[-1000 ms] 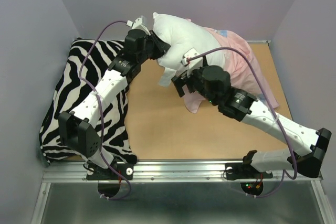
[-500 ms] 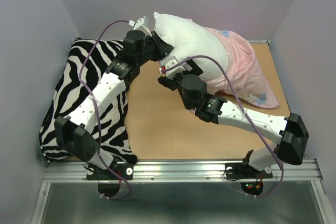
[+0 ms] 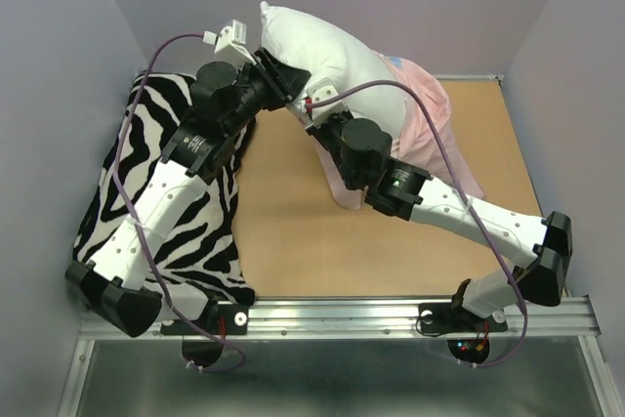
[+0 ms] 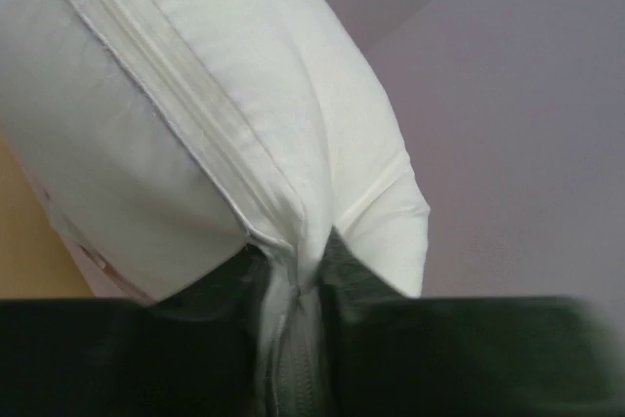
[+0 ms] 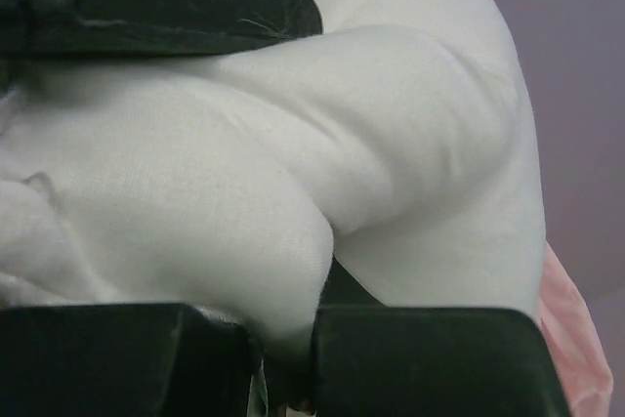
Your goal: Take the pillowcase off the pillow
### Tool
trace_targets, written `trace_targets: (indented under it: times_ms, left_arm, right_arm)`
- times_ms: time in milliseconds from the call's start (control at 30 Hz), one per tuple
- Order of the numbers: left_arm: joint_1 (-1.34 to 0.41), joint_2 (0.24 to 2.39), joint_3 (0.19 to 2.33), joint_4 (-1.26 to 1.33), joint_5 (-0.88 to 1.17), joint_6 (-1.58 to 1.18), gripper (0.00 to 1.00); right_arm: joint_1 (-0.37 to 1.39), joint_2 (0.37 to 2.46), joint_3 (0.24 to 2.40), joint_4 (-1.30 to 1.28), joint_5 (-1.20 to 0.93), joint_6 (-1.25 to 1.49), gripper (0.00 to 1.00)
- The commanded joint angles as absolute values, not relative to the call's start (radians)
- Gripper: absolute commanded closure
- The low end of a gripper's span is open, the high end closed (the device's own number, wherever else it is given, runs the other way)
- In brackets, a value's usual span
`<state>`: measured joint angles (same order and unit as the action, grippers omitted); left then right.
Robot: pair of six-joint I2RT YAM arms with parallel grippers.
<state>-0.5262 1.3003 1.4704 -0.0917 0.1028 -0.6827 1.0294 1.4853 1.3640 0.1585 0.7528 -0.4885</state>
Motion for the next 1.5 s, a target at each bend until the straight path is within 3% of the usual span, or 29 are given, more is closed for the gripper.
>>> trace_targets:
  times_ms: [0,33,100,400,467,567,867,1267,1467]
  left_arm:
    - [-0.545,1.178,1.554,0.066,0.092,-0.649,0.51]
    - [-0.545,1.157,1.554,0.081,0.071,-0.644,0.3]
    - [-0.545,1.135,1.558,0.124,0.0,-0.618,0.22]
    - [-0.542,1.066,1.531,0.028,-0.415,-0.626,0.21]
    - [-0.525,1.072,1.479,0.04,-0.429,-0.646,0.2]
    - [-0.453,1.115,1.382,0.104,-0.333,-0.689,0.2]
    - [-0.319,1.399,1.29,0.556,0.257,-0.733,0.2]
    - [-0.321,1.427,1.233,0.765,0.282,-0.816,0.2]
    - [-0.353,1.428,1.175,0.954,0.435,-0.818,0.2]
  right_arm:
    - [0.999,1.385,1.566,0.098,0.75,-0.339,0.99]
    - [0.999,1.382,1.587,0.088,0.759,-0.333,1.0]
    - [0.999,1.37,1.627,0.063,0.778,-0.322,0.99]
    - [0.994,1.339,1.793,-0.05,0.834,-0.284,0.99]
    - [0.993,1.342,1.833,-0.074,0.835,-0.27,0.99]
    - [0.994,1.342,1.896,-0.104,0.825,-0.255,0.99]
    - [0.994,1.293,1.962,-0.192,0.792,-0.19,0.99]
    - [0.994,1.022,1.669,-0.239,0.626,-0.037,0.99]
    - [0.994,0.946,1.589,-0.244,0.58,-0.003,0.99]
